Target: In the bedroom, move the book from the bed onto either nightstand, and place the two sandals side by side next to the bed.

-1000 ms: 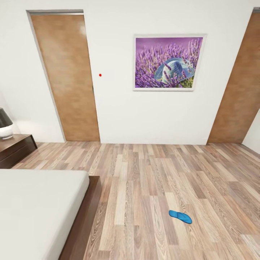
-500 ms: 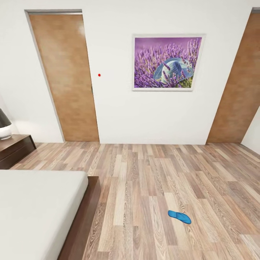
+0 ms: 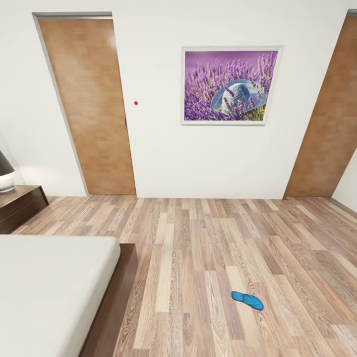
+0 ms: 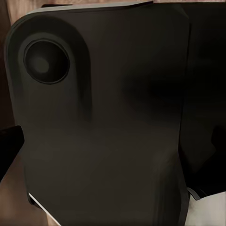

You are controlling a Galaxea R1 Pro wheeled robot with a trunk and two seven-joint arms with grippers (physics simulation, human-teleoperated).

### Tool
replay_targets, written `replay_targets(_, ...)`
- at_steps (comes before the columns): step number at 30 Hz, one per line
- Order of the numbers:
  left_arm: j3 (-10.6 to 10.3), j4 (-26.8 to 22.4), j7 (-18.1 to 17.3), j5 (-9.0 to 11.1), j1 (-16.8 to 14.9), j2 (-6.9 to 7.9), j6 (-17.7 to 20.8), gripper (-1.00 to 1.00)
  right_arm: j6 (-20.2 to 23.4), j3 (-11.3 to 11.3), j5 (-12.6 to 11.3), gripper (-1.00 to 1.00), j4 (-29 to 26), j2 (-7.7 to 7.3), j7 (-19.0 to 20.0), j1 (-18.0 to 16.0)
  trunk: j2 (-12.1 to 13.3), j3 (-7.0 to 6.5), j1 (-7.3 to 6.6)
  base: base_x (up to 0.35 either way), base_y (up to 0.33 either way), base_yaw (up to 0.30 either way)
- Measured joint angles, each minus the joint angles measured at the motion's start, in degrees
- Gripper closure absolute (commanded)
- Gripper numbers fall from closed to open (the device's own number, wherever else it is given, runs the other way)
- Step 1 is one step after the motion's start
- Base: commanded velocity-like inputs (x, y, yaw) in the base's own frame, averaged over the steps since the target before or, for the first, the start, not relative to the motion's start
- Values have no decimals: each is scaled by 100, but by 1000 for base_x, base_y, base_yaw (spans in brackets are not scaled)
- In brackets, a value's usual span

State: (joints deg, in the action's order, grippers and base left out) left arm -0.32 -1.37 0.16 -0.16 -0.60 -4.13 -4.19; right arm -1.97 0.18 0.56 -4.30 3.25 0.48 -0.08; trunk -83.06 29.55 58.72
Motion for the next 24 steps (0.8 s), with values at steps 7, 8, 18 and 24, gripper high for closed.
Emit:
replay_targets(7, 0, 0, 0, 0, -1, 0, 0, -100, 0, 0, 0, -100, 0, 0, 0, 0, 0, 0, 1, 66, 0, 0)
replay_targets(8, 0, 0, 0, 0, -1, 0, 0, -100, 0, 0, 0, -100, 0, 0, 0, 0, 0, 0, 1, 28, 0, 0)
replay_targets(18, 0, 0, 0, 0, -3, -6, 0, -100, 0, 0, 0, -100, 0, 0, 0, 0, 0, 0, 1, 21, 0, 0)
replay_targets(24, 0, 0, 0, 0, -2, -15, 0, -100, 0, 0, 0, -100, 0, 2, 0, 0, 0, 0, 0, 101, 0, 0)
